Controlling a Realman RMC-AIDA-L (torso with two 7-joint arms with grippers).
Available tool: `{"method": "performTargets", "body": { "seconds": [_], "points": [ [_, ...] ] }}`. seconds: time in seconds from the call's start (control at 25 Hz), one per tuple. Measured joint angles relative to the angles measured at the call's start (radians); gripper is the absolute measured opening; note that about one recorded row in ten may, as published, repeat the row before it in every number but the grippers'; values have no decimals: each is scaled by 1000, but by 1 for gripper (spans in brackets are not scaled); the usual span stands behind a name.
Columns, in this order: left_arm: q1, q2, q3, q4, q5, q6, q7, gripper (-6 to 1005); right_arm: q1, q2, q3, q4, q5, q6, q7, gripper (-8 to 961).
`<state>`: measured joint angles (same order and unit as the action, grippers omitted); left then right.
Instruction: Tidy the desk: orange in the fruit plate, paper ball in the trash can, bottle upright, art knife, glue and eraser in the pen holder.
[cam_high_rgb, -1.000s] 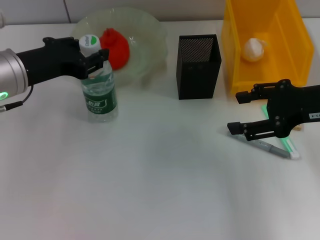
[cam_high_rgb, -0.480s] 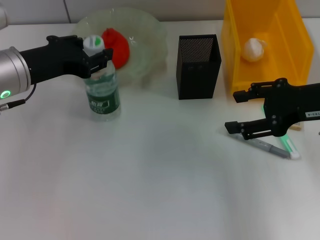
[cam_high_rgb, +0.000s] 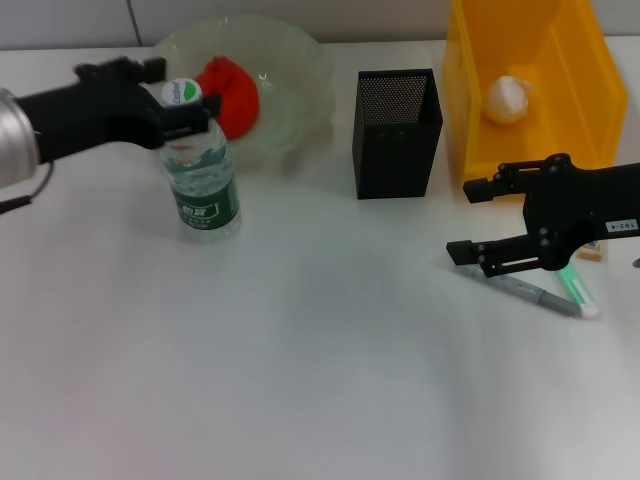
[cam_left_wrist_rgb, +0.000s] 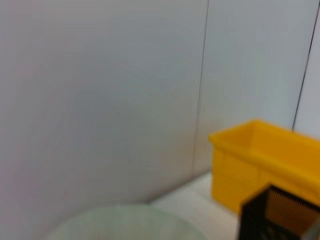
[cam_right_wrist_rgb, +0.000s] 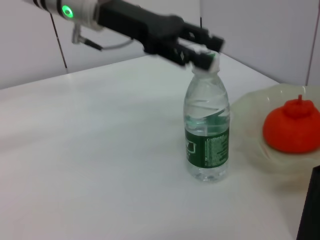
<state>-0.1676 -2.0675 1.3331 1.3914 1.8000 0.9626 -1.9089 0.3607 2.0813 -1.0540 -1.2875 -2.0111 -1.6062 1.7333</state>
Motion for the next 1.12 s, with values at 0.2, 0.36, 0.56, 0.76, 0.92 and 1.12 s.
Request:
{"method": "performTargets", "body": {
  "seconds": [0.2,0.36,0.56,0.76,0.92,1.12],
  "points": [
    [9,4,-250,-41,-162,273,107,801,18,-1,0,-34,-47,-9,92,742],
    [-45,24,-590,-283,-222,734,321,801,94,-1,-81,-148,-331,-12,420,738],
    [-58,92,-684,-525,-216,957,505,801,211,-1,-201,-168,-585,-50,726,734],
    [-48,123,-661,-664,-159,1001,644,801,324,-1,-224,-101,-715,-136,913,729],
    [-60,111,-667,-670,-72,998,654,801,376,-1,-217,-61,-791,-176,1003,726],
    [-70,101,-662,-671,-53,989,658,801,380,0,-216,-53,-871,-172,1066,721]
  ]
}}
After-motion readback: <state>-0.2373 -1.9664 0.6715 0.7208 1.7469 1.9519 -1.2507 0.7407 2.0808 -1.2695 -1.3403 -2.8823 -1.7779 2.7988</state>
